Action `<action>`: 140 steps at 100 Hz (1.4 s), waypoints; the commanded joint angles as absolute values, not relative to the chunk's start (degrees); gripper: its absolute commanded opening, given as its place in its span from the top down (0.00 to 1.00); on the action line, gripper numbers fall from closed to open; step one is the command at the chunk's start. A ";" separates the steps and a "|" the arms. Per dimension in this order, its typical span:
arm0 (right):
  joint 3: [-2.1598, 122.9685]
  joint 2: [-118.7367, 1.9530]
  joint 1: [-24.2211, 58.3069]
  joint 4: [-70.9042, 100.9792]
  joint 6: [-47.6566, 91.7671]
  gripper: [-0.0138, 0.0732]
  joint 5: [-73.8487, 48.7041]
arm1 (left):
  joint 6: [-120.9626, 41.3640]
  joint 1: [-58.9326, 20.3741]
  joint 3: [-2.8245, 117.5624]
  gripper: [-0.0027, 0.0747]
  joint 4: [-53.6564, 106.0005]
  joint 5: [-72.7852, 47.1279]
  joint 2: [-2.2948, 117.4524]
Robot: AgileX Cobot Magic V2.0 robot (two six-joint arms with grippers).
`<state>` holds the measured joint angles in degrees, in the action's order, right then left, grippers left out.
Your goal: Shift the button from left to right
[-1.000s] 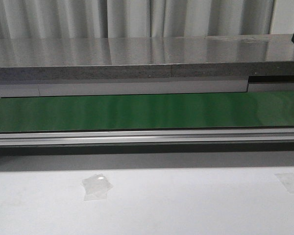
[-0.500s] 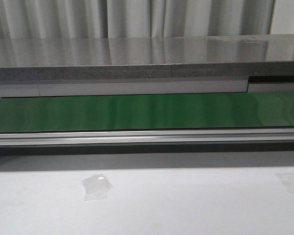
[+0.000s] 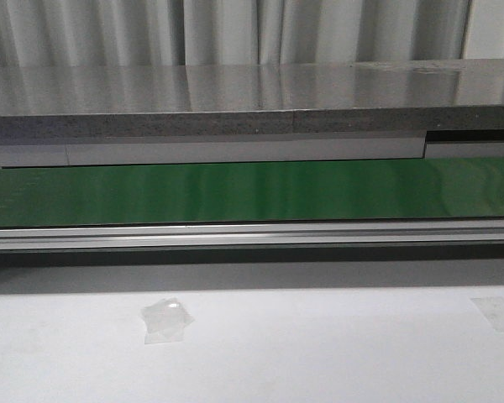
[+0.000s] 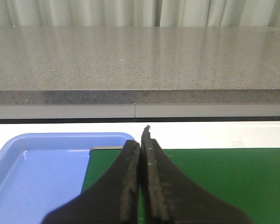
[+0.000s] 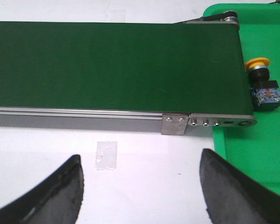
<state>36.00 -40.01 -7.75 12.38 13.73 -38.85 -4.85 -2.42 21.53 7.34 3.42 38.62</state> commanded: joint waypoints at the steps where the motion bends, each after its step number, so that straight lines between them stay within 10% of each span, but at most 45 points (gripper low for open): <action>1: 36.51 -35.82 -7.78 13.63 13.65 0.24 -38.00 | -4.70 -2.94 23.21 0.99 7.85 8.14 38.84; 46: 36.33 -29.50 -7.78 13.68 13.65 0.29 -42.96 | -4.70 -2.94 23.21 0.99 7.85 8.14 38.84; 79: 36.33 -29.50 -7.78 13.68 13.65 0.92 -42.94 | -4.70 -2.94 23.21 0.99 7.85 8.14 38.84; 140: 36.33 -29.50 -7.78 13.78 13.65 0.92 -42.89 | -4.70 -2.94 23.21 0.99 7.85 8.14 38.84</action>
<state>35.00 -29.33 -7.75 13.02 13.73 -46.34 -4.85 -2.42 21.53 7.34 3.42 38.62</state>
